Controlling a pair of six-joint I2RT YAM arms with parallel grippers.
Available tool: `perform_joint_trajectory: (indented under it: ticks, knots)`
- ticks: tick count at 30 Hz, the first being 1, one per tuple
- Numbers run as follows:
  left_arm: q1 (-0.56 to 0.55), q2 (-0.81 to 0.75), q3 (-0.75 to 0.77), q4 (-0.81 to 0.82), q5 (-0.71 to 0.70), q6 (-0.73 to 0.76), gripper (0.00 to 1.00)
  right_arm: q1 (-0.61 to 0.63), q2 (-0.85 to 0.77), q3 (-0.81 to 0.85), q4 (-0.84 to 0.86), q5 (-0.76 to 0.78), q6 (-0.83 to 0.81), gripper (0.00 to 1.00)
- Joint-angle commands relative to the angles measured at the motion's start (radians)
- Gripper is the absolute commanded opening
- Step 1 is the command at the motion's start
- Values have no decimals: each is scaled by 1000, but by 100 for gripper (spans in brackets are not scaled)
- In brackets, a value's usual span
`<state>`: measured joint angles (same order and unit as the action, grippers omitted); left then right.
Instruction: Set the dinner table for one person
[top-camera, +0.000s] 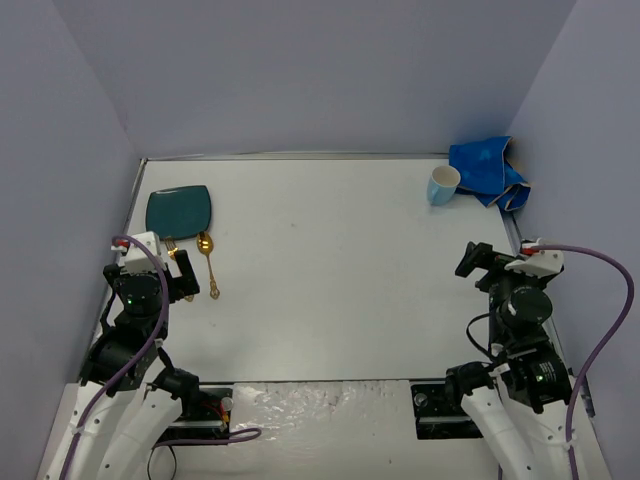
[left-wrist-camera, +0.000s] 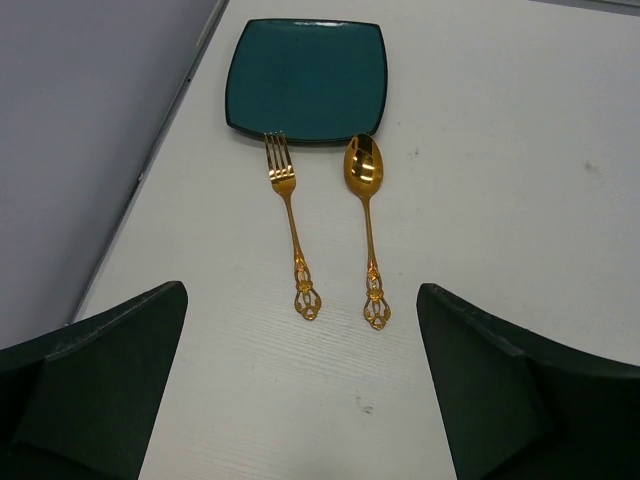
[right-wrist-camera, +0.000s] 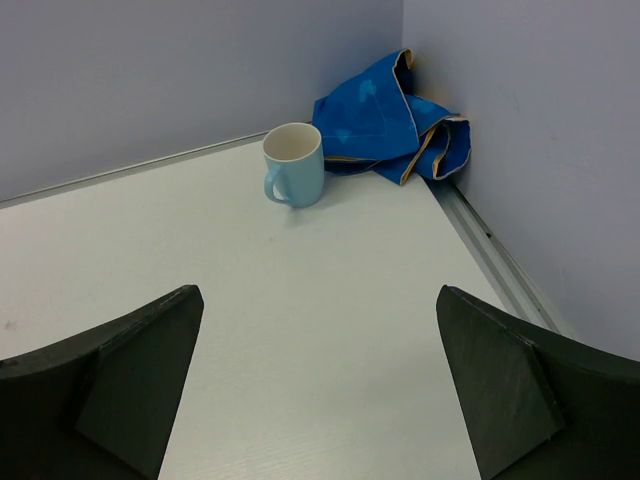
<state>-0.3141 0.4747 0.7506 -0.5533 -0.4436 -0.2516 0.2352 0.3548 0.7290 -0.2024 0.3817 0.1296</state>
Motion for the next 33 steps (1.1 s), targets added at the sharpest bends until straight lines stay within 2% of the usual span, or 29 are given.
perform_joint_trajectory:
  ticks: [1, 5, 14, 26, 33]
  knots:
    - [-5, 21, 10, 86, -1, -9, 97, -4, 42, 22, 61, 32, 20, 100]
    - [-5, 38, 9, 88, 14, -11, 97, -4, 121, 55, 63, 26, 78, 100]
    - [-3, 122, 22, 87, 74, -5, 97, -11, 556, 254, 144, 80, 154, 100]
    - [-2, 168, 42, 68, 111, -2, 97, -235, 1274, 743, 181, 88, 282, 100]
    - [0, 150, 35, 69, 99, 0, 97, -361, 1547, 912, 183, 29, 444, 100]
